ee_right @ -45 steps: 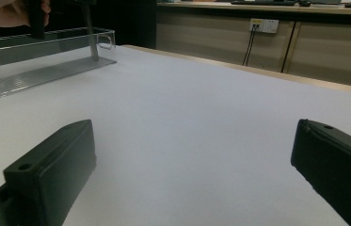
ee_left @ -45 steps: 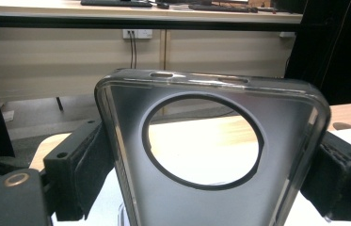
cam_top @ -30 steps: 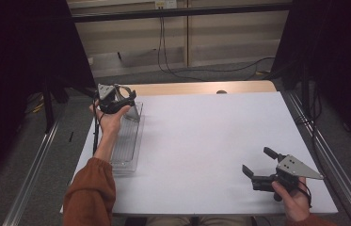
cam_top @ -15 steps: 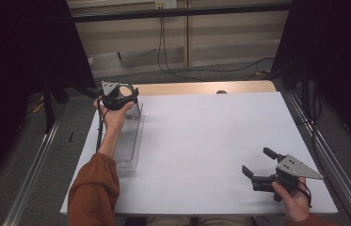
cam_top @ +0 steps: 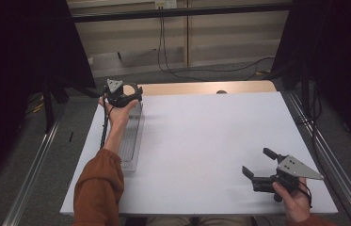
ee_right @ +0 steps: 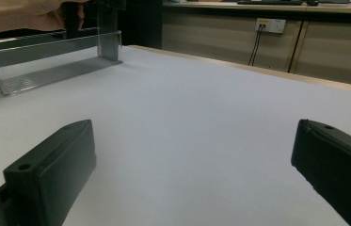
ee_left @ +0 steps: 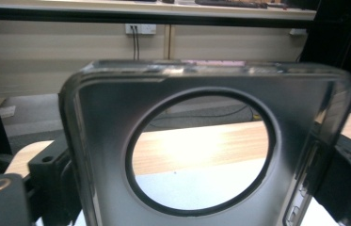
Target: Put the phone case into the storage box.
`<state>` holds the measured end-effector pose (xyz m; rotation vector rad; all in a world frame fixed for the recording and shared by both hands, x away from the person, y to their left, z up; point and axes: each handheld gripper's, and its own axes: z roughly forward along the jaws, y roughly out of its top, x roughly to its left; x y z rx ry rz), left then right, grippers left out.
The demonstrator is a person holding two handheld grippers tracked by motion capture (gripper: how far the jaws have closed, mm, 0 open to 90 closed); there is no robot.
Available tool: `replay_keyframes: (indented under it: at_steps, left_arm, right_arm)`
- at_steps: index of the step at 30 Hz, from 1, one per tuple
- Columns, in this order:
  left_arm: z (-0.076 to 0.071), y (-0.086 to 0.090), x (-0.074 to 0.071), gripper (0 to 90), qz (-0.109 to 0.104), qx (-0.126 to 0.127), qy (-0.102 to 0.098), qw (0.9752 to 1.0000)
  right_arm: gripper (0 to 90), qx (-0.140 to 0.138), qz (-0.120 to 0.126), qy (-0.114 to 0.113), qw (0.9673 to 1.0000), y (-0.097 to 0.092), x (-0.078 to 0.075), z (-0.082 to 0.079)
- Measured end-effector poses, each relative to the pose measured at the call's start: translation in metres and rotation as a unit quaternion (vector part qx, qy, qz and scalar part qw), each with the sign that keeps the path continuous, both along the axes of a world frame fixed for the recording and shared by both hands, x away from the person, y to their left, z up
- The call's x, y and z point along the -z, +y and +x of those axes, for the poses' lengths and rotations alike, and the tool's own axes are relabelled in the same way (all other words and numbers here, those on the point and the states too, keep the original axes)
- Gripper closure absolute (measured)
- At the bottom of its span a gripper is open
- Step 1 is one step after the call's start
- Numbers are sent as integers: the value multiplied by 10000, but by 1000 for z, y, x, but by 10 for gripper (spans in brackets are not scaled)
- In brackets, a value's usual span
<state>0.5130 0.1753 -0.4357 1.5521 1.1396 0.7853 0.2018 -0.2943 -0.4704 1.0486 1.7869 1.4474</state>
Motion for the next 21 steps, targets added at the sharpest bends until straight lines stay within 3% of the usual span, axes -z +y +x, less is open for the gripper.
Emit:
replay_keyframes:
  at_steps: [4, 6, 10, 21]
  left_arm:
    - [0, 0, 1, 41, 31, 9, 97, 9999]
    - [0, 1, 4, 25, 98, 36, 255, 9996]
    - [0, 3, 5, 25, -19, 59, 341, 9994]
    - [-6, 4, 0, 21, -80, 190, 276, 9994]
  right_arm:
    - [0, 29, 18, 15, 10000, 0, 0, 0]
    - [0, 27, 15, 3, 10000, 0, 0, 0]
    - [0, 11, 2, 3, 10000, 0, 0, 0]
    - [0, -23, -23, 11, 10000, 1, 0, 0]
